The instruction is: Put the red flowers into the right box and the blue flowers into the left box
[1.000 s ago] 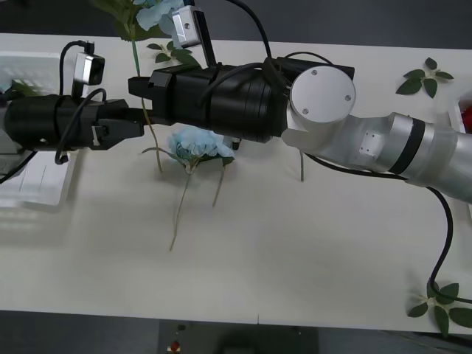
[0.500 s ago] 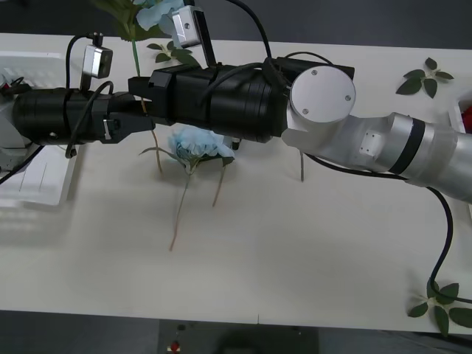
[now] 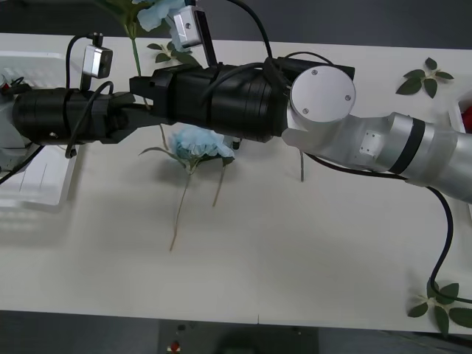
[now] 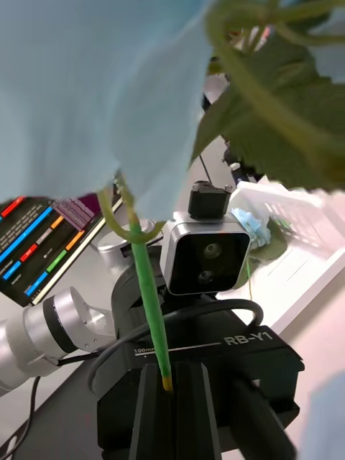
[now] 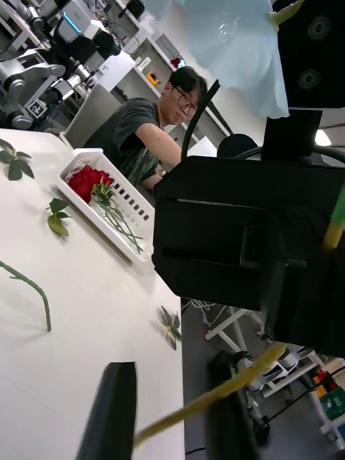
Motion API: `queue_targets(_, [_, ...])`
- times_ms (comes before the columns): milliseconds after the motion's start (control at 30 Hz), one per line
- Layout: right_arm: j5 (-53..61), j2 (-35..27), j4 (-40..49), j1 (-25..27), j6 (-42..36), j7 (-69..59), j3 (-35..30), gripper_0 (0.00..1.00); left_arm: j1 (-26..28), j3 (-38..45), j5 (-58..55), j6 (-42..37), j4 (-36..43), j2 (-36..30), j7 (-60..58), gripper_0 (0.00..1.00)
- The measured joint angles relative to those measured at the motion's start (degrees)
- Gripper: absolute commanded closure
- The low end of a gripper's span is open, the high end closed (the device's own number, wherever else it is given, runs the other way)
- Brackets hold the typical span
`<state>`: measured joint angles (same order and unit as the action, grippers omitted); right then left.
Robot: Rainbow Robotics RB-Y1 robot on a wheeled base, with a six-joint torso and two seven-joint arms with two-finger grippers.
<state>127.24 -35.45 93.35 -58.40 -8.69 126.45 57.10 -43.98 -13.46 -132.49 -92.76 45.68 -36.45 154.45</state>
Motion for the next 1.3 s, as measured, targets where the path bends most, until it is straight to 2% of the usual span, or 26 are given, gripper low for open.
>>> queue_targets(233, [0.0, 0.0, -0.6, 0.0, 0.9, 0.0, -0.1, 1.00, 0.0, 0.0, 0.0, -0.2, 0.1, 0.0, 0.0, 1.00])
queue_targets(267, [0.0, 0.0, -0.6, 0.0, 0.9, 0.0, -0.1, 0.85, 0.0, 0.0, 0.0, -0.2, 0.1, 0.0, 0.0, 1.00])
queue_targets(300, [0.0, 0.0, -0.6, 0.0, 0.9, 0.0, -0.1, 0.51, 0.0, 0.0, 0.0, -0.2, 0.1, 0.0, 0.0, 1.00])
queue_targets(367, [0.0, 0.0, -0.6, 0.0, 0.7, 0.0, -0.1, 0.16, 0.0, 0.0, 0.0, -0.2, 0.1, 0.0, 0.0, 1.00])
queue_targets(400, [0.0, 0.0, -0.6, 0.0, 0.4, 0.0, -0.1, 0.03, 0.0, 0.0, 0.0, -0.2, 0.1, 0.0, 0.0, 1.00])
queue_targets(433, [0.0, 0.0, -0.6, 0.0, 0.2, 0.0, -0.1, 0.00, 0.0, 0.0, 0.0, -0.2, 0.1, 0.0, 0.0, 1.00])
queue_targets(933, [0.0, 0.0, -0.6, 0.0, 0.0, 0.0, -0.1, 0.00, 0.0, 0.0, -0.4, -0.1, 0.1, 0.0, 0.0, 1.00])
queue_targets(1167, [-0.1, -0.3, -0.2, 0.5, 4.1, 0.0, -1.3, 0.00, 0.0, 0.0, -2.5, -0.4, 0.1, -0.5, 0.0, 1.00])
queue_targets(1300, [5.9, -4.4, 1.2, 0.4, -2.7, 0.0, -3.6, 0.00, 0.0, 0.0, -5.4, -0.7, 0.1, -2.3, 0.0, 1.00])
